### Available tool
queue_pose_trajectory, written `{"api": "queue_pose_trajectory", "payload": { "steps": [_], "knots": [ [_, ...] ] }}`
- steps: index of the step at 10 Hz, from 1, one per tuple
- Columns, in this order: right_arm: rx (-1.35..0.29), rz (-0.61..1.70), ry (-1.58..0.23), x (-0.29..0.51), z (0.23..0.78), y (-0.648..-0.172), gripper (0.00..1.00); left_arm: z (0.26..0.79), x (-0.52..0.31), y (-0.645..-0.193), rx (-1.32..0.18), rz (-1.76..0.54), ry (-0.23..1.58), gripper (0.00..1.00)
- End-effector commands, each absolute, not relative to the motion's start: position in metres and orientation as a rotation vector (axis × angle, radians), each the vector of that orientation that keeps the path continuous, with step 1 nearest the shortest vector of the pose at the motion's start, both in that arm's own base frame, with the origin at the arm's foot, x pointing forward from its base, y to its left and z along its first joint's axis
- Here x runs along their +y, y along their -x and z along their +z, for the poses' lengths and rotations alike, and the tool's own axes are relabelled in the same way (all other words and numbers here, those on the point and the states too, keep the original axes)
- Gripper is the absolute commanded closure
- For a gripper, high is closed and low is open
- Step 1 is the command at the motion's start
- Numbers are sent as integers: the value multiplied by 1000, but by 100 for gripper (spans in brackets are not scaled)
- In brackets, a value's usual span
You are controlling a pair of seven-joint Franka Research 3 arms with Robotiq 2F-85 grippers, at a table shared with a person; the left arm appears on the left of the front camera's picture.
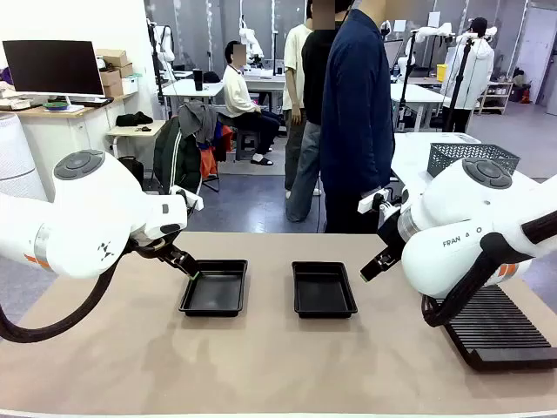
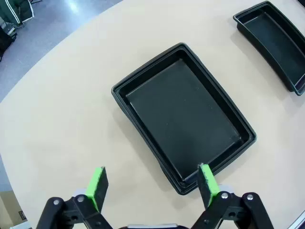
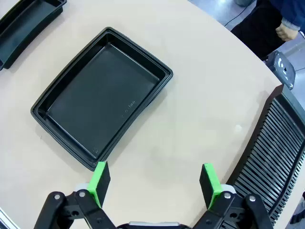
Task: Inspect and transfer BCBs to ESD trays.
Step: Pick up the Blank PCB from the PCB Rack and place it in the left ESD tray.
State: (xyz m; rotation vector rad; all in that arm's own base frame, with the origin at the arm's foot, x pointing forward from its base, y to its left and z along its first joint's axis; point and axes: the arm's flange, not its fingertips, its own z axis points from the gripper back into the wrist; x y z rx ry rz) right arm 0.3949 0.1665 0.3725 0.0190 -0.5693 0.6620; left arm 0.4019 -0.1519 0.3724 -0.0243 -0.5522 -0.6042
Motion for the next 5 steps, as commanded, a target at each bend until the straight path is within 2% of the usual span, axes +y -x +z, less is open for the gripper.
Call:
{"api": "queue_pose_trajectory", "payload": {
  "steps": [1,5],
  "knots": [
    [-569,662,-19,167,372,-395,0,372,-152,-402,-552,-604,24,0],
    [-569,662,-19,167,372,-395,0,372,-152,-402,-552,-604,24,0]
  ]
}}
